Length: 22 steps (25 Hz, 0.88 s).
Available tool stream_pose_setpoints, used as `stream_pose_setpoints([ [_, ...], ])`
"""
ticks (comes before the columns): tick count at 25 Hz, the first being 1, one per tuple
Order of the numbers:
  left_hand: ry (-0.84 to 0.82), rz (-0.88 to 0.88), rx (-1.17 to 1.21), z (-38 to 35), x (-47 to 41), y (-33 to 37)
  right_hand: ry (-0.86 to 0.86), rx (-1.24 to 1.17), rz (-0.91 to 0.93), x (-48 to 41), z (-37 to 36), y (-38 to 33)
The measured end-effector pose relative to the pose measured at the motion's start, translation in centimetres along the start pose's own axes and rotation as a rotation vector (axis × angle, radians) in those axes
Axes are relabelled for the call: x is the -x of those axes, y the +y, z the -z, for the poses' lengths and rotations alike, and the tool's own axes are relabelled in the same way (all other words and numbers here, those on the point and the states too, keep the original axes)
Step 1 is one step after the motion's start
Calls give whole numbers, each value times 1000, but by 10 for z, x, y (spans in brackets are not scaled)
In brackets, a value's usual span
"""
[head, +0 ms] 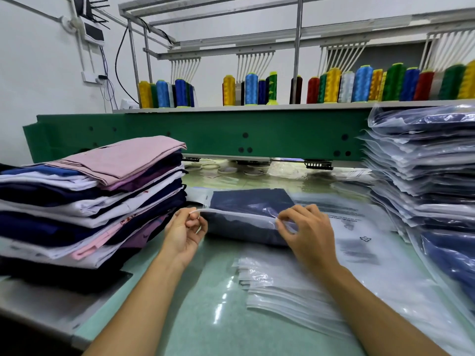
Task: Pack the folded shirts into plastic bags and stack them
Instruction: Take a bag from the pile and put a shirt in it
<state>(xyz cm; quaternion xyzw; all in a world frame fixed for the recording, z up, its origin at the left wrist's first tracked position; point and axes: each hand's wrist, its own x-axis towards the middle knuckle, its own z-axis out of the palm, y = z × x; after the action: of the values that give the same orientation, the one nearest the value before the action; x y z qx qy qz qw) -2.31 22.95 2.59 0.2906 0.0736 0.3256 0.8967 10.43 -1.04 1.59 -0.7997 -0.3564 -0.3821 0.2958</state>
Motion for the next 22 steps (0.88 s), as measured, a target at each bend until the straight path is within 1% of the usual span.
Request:
stream_pose_setpoints([
  [5,112,-34,-62,6,-2,3,33,36,-90,-2,6,18],
  [10,233,-69,-112,12,-5,4,44,-61,-187,-1,9,25],
  [14,280,-61,-69,12,-6,5,58,-146,-221,-1,9,21],
  [17,296,-68,-33,13,-7,5,35,-222,-226,-1,9,22],
  [22,339,-71,28,17,-12,5,54,-319,-225,-1,7,24],
])
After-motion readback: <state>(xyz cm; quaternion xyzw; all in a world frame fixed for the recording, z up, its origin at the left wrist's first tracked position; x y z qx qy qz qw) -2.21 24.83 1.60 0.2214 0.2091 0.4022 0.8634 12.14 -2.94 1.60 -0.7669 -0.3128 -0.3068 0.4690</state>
